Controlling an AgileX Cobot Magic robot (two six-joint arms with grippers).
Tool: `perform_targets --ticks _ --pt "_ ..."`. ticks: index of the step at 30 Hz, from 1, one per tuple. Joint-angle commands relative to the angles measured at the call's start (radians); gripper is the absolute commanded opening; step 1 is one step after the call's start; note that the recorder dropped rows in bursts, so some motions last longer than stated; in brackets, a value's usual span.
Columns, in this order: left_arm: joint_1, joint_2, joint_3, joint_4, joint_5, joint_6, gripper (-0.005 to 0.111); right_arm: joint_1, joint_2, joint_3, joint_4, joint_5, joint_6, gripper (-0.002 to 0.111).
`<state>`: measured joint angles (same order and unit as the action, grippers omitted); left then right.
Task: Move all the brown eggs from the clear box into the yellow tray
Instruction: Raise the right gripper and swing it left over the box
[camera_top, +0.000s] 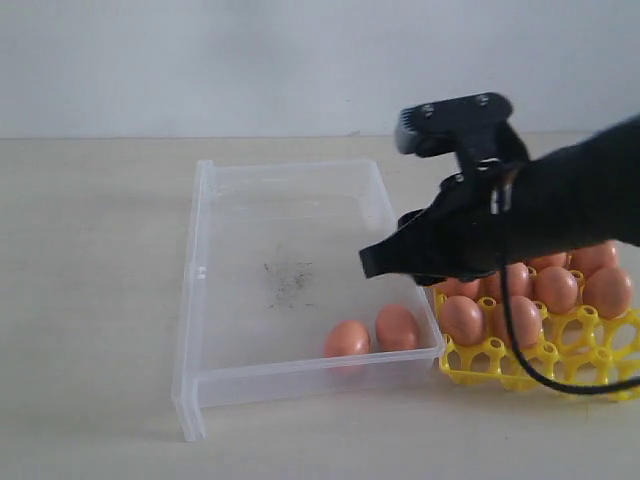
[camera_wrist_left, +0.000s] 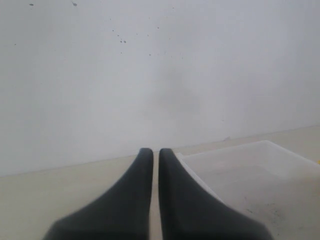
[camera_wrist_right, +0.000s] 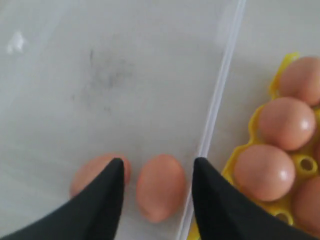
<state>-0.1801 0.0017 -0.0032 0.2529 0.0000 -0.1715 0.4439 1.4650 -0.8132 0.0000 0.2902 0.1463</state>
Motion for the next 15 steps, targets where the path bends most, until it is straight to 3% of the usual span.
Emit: perform_targets --ticks 1,8,15 --pt "-0.004 -0.002 0.003 -0.002 0.000 0.001 0.004 0.040 0.170 -0.194 -0.009 0.357 -0.066 0.054" --pt "-0.004 -0.002 0.003 -0.002 0.000 0.001 0.004 0.045 0.333 -0.427 -0.035 0.665 -0.068 0.051" --pt "-0.004 -0.002 0.003 -0.002 0.000 0.001 0.004 0.045 0.373 -0.536 0.000 0.674 -0.039 0.051"
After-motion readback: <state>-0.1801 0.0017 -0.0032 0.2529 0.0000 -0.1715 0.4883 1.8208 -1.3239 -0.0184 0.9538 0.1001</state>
